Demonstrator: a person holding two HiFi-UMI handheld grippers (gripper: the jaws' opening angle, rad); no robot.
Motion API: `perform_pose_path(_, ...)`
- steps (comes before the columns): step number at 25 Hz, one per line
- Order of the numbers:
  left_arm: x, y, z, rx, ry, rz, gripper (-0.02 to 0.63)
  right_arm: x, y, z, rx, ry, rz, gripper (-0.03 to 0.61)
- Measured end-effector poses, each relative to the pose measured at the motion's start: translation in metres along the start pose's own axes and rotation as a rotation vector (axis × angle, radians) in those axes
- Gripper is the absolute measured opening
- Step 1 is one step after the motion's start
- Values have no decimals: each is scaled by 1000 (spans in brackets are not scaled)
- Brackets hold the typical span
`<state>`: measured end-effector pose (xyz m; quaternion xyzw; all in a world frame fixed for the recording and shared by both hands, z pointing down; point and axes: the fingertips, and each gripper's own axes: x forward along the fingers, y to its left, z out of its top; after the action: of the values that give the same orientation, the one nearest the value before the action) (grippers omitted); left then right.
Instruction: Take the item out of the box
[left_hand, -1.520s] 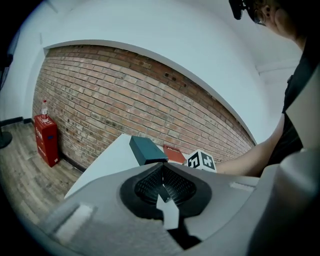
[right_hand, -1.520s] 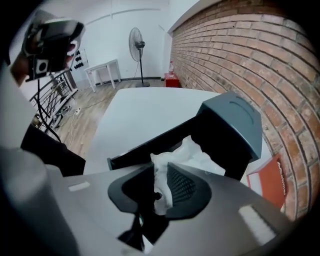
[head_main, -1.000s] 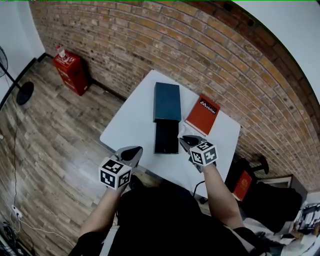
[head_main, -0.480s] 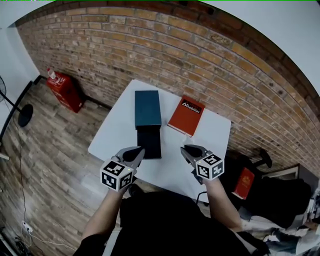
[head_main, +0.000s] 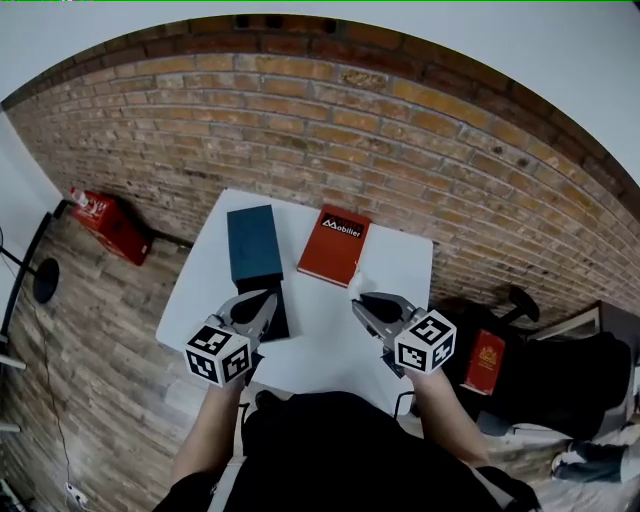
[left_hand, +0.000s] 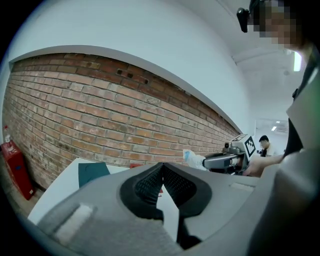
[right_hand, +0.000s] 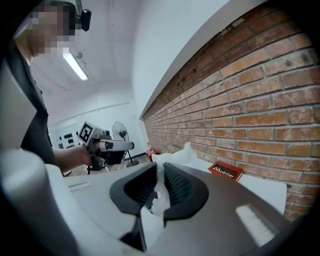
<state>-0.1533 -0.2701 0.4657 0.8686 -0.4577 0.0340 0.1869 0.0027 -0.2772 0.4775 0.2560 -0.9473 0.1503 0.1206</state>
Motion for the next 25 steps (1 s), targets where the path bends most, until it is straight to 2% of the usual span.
perform_pose_path(5, 19, -19, 33, 10, -39, -62, 6, -31, -9, 26, 15, -88, -34, 44)
perform_pose_path(10, 34, -27, 43, 114, -11, -73, 6, -57, -9, 43, 21, -158, -61, 44)
perform_pose_path(17, 40, -29, 59, 197, -5, -81, 6, -75, -14, 66, 46, -241, -87, 43)
perform_pose_path(21, 38, -25, 60, 191, -11, -73, 6, -70, -4, 69, -5, -243, -53, 41)
perform_pose_path(25, 39, -22, 56, 190, 3, -75, 6, -63, -2, 69, -3, -243, -42, 38)
